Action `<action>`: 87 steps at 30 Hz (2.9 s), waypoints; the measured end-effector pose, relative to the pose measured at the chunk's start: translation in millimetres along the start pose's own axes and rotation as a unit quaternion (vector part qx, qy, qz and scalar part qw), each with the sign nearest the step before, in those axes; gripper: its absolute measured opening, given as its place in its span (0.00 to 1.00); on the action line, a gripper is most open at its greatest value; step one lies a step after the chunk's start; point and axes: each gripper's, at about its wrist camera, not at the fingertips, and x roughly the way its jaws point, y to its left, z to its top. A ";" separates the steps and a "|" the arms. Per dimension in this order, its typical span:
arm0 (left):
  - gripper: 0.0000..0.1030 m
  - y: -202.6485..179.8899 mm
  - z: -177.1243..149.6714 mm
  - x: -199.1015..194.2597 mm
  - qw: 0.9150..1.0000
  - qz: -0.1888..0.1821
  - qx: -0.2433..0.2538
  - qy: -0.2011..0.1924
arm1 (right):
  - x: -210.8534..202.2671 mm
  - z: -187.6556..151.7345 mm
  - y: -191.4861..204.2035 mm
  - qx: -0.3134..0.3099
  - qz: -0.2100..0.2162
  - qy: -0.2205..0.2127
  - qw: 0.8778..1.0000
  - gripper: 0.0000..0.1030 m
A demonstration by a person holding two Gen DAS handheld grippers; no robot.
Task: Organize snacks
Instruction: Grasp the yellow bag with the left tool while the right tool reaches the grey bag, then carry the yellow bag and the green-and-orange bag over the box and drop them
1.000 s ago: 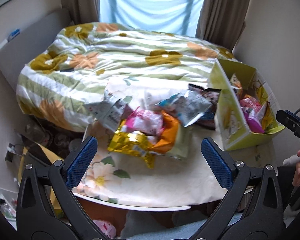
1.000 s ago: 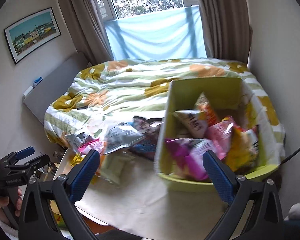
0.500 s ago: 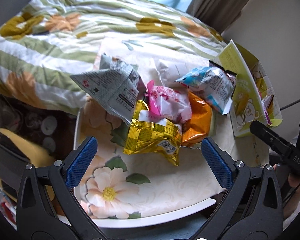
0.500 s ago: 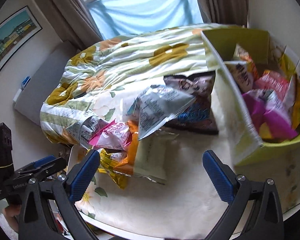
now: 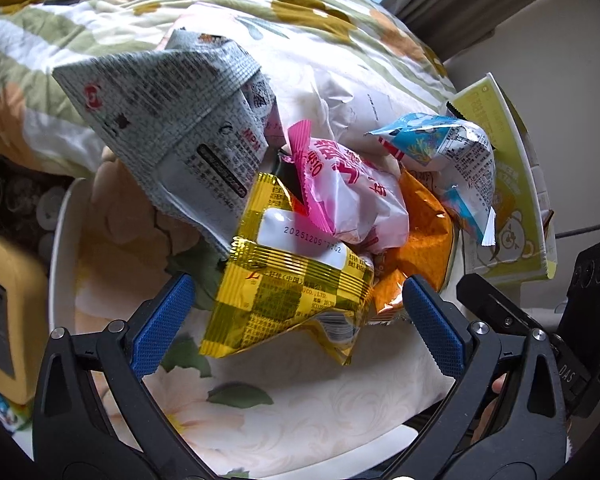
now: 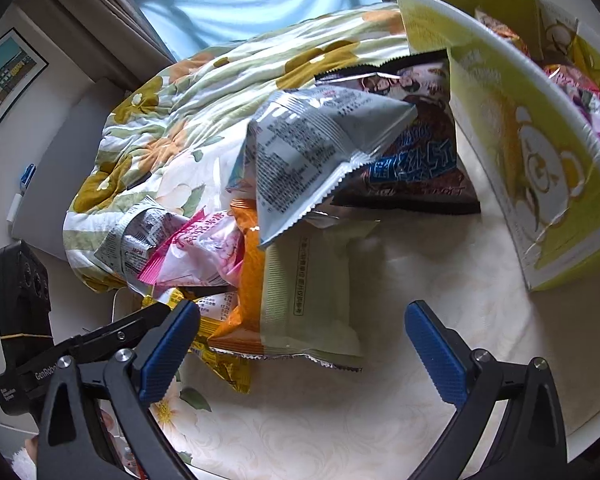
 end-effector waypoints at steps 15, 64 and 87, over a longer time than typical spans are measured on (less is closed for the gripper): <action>0.67 -0.3 -0.8 19.4 0.999 -0.015 -0.030 0.006 | 33.9 8.9 -7.7 -0.011 0.021 0.034 0.999 0.85; 0.39 3.7 -55.3 -40.6 0.999 -0.031 0.018 0.036 | -11.6 -29.1 0.8 -0.039 0.005 0.060 0.997 0.60; 0.39 -208.8 34.6 -102.5 0.974 -0.090 0.179 -0.103 | -177.3 56.3 -68.0 -0.038 -0.027 -0.124 0.991 0.60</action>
